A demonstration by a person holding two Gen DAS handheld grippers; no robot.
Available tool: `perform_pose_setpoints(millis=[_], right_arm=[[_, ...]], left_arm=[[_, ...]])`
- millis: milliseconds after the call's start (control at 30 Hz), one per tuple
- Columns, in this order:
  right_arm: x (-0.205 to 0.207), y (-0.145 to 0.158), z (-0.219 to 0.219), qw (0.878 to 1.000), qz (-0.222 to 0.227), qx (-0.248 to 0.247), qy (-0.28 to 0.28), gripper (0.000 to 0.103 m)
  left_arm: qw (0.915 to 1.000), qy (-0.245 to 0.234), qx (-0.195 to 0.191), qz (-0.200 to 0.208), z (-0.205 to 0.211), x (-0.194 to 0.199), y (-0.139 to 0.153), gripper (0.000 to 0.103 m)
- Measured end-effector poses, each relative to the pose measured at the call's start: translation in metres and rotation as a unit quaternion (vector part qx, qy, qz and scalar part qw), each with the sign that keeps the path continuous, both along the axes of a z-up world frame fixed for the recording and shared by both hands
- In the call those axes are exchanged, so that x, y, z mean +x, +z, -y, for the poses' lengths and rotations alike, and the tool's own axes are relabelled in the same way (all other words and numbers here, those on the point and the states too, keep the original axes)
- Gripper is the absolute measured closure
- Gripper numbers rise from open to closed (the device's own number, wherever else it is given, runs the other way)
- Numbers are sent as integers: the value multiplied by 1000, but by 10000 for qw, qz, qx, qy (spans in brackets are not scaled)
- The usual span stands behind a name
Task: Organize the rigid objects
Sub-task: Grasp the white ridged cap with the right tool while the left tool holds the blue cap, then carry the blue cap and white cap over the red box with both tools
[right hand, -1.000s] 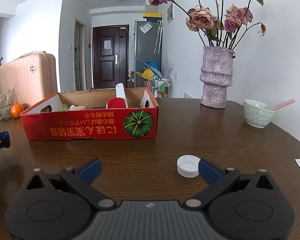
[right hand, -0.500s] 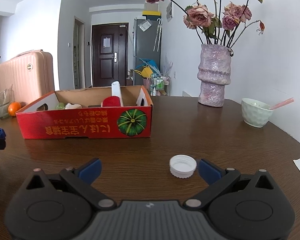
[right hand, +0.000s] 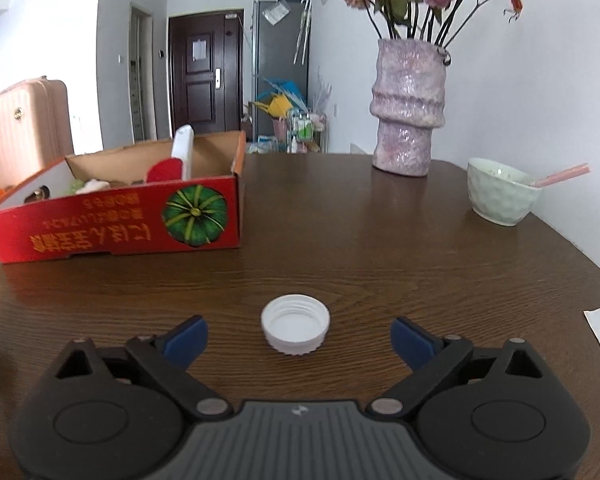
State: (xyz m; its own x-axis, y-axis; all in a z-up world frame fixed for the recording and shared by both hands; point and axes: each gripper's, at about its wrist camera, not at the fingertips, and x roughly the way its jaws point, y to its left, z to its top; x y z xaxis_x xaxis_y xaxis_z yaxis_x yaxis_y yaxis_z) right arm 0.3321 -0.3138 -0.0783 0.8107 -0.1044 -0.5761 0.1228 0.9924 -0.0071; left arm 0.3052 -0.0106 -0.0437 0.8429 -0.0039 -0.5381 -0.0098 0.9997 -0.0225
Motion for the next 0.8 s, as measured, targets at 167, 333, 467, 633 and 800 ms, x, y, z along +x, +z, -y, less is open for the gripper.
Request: perform_pose_setpoints(millis=[167,333,467,633,800], right_arm=[[15,-6,5,9998,-182,-1,-13,14],[26,-8,8,9994,-325,140,45,26],[26,-8,8,9996,-247,125,103,63],[17,-4,1,9999,-85,-17,149,64],[1,4,-5,9995,316,-17,78,64]], left_arm=[[10000,0,-8,5,0,0,0,49],[10000,4,-13,9,0,-1,0,49],[10000,0,-27,29,0,-2,1,49],[10000,-7,-37,64,-1,-3,2,49],[9999,-25,-64,112,-1,-5,4,49]])
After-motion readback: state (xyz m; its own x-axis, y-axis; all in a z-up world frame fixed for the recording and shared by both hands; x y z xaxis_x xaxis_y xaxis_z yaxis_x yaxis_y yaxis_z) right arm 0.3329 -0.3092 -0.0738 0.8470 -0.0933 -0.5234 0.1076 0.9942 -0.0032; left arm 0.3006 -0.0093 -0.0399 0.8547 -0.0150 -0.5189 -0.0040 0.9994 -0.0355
